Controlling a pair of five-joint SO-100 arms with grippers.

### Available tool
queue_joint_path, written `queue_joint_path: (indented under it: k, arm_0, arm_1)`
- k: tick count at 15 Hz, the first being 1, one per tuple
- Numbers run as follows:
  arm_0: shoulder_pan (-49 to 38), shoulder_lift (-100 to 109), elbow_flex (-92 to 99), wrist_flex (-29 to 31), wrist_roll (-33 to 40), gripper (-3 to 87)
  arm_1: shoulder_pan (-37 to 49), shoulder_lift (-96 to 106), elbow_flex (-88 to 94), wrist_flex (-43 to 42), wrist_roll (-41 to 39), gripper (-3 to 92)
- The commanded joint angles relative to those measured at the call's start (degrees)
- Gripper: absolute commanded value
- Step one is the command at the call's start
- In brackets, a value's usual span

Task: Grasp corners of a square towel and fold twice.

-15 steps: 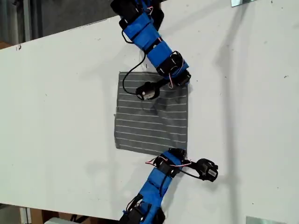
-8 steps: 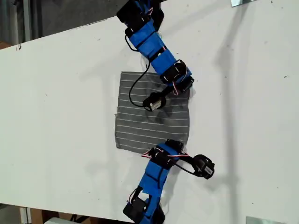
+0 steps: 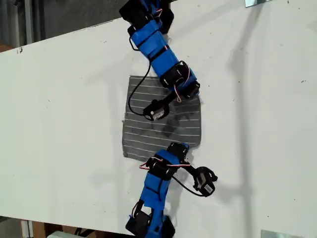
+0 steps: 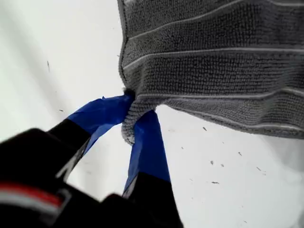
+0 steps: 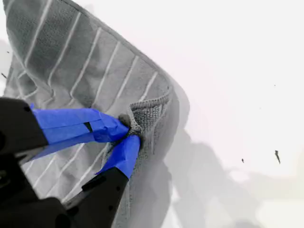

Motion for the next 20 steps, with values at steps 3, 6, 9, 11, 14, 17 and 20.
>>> queue_joint_path:
  k: [3, 6, 9, 11, 14, 17, 20]
  arm_0:
    - [-4.66, 11.07, -2.81, -3.25, 7.29, -0.1]
    - [-6.15, 12.74, -3.08, -4.13, 8.88, -0.2]
    - [-5.71, 14.68, -0.70, -5.27, 8.61, -0.2]
    - [-5.54, 13.62, -3.96, -5.62, 10.11, -0.2]
    - [-9.67, 23.82, 0.97, -2.37, 11.51, -0.2]
    - [-16.87, 29.27, 3.34, 2.20, 13.71, -0.2]
    - [-23.47, 31.73, 9.49, 2.02, 15.21, -0.2]
  arm_1:
    - [4.57, 7.12, -12.22, 0.62, -9.23, -0.1]
    - [6.68, 5.01, -16.52, 3.25, -10.20, -0.1]
    - [6.94, 4.66, -15.47, 5.36, -7.56, -0.1]
    - [6.77, 6.94, -12.39, 3.52, -6.94, -0.1]
    - [8.96, 21.71, -0.26, 1.93, -4.92, -0.1]
    - [14.41, 31.38, 8.53, 1.76, -4.75, -0.1]
    - [22.50, 43.86, 21.45, 1.85, -4.04, -0.1]
